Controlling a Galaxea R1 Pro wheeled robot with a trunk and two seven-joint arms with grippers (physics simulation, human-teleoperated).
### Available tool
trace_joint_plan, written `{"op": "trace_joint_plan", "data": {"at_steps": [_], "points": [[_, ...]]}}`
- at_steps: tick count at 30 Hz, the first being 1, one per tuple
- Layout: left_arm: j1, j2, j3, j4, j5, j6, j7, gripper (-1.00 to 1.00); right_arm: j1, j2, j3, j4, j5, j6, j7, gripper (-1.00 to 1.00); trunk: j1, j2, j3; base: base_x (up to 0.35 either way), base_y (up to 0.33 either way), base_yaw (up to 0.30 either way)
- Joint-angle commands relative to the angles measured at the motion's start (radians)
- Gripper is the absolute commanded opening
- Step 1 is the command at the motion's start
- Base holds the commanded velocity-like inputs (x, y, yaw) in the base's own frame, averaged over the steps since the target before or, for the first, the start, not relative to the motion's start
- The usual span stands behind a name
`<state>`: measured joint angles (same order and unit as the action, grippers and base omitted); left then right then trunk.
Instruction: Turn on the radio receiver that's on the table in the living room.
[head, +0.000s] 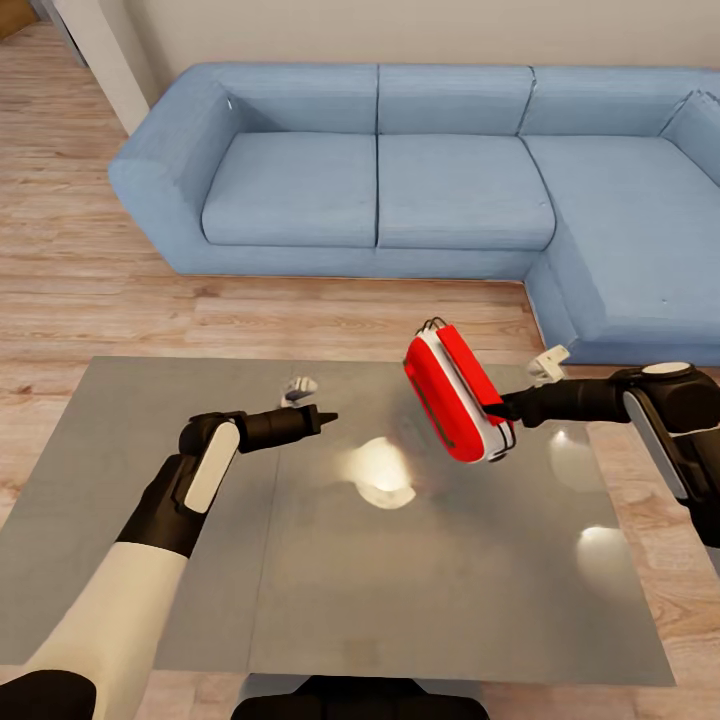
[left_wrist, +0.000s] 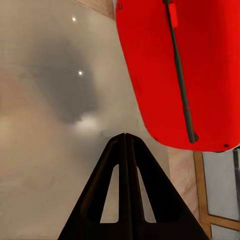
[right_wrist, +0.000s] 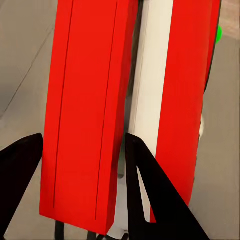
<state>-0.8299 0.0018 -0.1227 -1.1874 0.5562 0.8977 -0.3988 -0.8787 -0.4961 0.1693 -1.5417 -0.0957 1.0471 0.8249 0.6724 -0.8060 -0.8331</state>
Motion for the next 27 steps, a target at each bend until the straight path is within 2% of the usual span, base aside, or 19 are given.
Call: {"op": "trace_joint_plan", "data": {"at_steps": [1, 9, 13, 17, 27], "points": [[0.0, 0.0, 0.0, 0.0, 0.0, 0.0, 0.0, -1.0, 0.0, 0.001, -0.001, 0.002, -0.005, 0.0, 0.001, -1.0, 0.0, 0.0, 0.0, 0.0, 0.0, 0.0], [0.0, 0.0, 0.0, 0.001, 0.003, 0.0, 0.001, -1.0, 0.007, 0.008, -0.003, 0.011, -0.007, 0.0, 0.002, -1.0, 0.0, 0.0, 0.0, 0.0, 0.0, 0.0], [0.0, 0.0, -0.001, 0.014, 0.002, 0.0, 0.001, -1.0, 0.016, 0.014, -0.001, 0.082, -0.007, 0.0, 0.0, -1.0, 0.0, 0.0, 0.0, 0.0, 0.0, 0.0], [0.0, -0.003, -0.001, 0.018, 0.001, 0.0, 0.003, -1.0, 0.017, 0.014, -0.001, 0.12, -0.008, -0.039, -0.001, -1.0, 0.0, 0.0, 0.0, 0.0, 0.0, 0.0], [0.0, -0.005, -0.003, 0.019, 0.001, -0.002, 0.003, -1.0, 0.017, 0.014, -0.001, 0.126, -0.01, -0.044, -0.002, -1.0, 0.0, 0.0, 0.0, 0.0, 0.0, 0.0]]}}
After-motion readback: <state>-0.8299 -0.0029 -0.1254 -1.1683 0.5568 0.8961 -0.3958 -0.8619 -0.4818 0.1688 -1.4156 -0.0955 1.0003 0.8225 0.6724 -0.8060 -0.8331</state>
